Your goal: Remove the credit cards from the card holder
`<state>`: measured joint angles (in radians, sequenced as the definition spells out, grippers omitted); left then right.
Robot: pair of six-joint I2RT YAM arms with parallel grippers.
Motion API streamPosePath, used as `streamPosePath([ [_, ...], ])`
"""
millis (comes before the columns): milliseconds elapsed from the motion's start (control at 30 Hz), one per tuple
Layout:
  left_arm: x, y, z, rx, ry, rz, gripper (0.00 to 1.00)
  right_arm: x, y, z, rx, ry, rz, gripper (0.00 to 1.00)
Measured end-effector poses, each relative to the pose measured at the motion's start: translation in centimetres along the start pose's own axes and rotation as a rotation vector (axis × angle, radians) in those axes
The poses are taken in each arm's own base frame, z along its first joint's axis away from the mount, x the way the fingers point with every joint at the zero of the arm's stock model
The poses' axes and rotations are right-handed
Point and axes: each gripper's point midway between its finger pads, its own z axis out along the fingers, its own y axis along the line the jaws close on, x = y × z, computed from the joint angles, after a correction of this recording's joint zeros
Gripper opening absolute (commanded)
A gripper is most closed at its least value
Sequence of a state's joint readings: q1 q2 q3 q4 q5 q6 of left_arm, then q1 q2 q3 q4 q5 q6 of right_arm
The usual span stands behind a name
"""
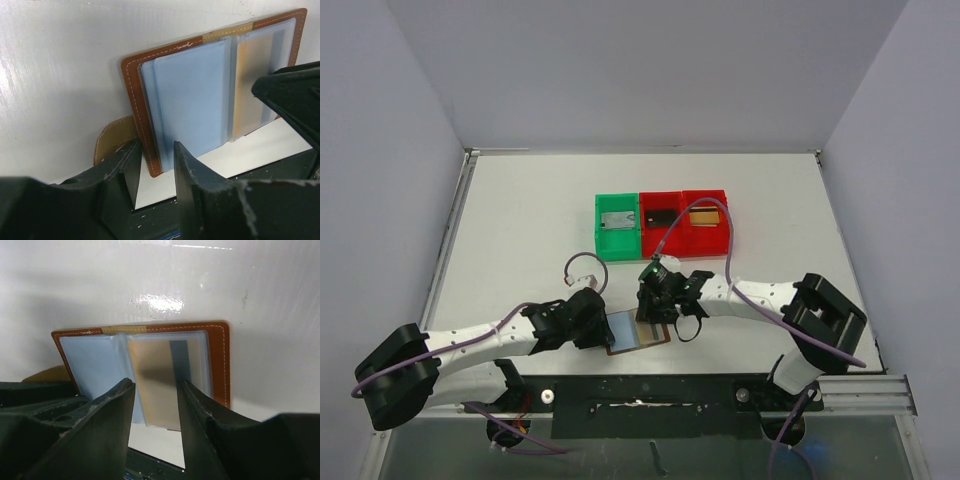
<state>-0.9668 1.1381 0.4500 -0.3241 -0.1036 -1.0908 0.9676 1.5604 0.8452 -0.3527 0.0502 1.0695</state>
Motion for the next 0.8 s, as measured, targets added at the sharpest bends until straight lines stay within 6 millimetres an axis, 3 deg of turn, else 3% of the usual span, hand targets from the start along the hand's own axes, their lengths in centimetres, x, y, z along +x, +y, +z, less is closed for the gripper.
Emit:
streamPosePath([
  [200,0.0,0.0,0.0,-0.001,0.0,0.0,0.31,0.2,0.9,0.3,0.069,0.005,-0.062,0.5],
  [400,0.0,0.0,0.0,0.0,0.0,0.0,0.31,0.2,1.2,-0.8,0.122,-0.012,-0.117,0.52],
  [800,0.0,0.0,0.0,-0.001,0.0,0.0,0.3,-0.2,-0.1,-1.0,0.177,-0.022,-0.123,0.56],
])
